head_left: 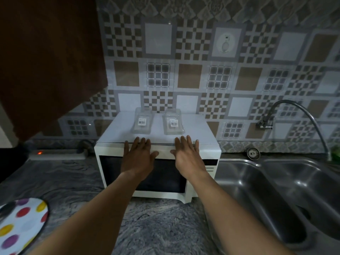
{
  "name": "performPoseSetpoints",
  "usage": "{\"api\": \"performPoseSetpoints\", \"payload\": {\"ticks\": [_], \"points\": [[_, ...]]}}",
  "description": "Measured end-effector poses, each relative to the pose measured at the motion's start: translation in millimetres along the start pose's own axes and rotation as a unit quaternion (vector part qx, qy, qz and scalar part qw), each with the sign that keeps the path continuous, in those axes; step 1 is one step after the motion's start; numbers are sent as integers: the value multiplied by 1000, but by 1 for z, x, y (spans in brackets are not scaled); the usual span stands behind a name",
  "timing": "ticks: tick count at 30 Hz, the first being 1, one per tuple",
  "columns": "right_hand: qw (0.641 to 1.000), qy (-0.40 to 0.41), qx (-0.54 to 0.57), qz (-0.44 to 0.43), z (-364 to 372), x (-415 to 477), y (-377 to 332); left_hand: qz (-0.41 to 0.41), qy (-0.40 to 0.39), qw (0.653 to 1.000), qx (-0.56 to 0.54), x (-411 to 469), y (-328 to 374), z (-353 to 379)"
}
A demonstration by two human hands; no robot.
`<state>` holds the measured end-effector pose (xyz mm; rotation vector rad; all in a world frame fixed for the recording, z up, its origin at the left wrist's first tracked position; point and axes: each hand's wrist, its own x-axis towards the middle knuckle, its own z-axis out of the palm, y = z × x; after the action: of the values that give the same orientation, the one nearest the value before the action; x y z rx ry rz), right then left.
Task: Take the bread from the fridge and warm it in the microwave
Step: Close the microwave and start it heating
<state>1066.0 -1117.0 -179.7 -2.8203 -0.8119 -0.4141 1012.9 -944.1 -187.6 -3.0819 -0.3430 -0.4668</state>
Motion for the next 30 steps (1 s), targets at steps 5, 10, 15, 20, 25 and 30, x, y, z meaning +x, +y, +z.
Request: {"api": "performPoseSetpoints", "payload": {"ticks": [5, 10, 15, 20, 25, 30], "points": [[1000, 1, -2, -14, -3, 4, -3, -2, 21, 1000, -4, 6, 0, -6], [1000, -7, 8, -13, -4, 9, 2, -5, 24, 999, -41, 9, -2, -8], [999, -3, 34, -3, -7, 12, 4, -7, 26, 999, -45, 8, -1, -15], [999, -4, 39, 10, -10, 14, 4, -18, 19, 999, -40, 9, 3, -19], [999, 1, 50, 9, -9, 14, 5, -18, 26, 998, -48, 8, 3, -19], [999, 15, 37, 7, -8, 15, 6, -28, 26, 999, -37, 6, 6, -20]]}}
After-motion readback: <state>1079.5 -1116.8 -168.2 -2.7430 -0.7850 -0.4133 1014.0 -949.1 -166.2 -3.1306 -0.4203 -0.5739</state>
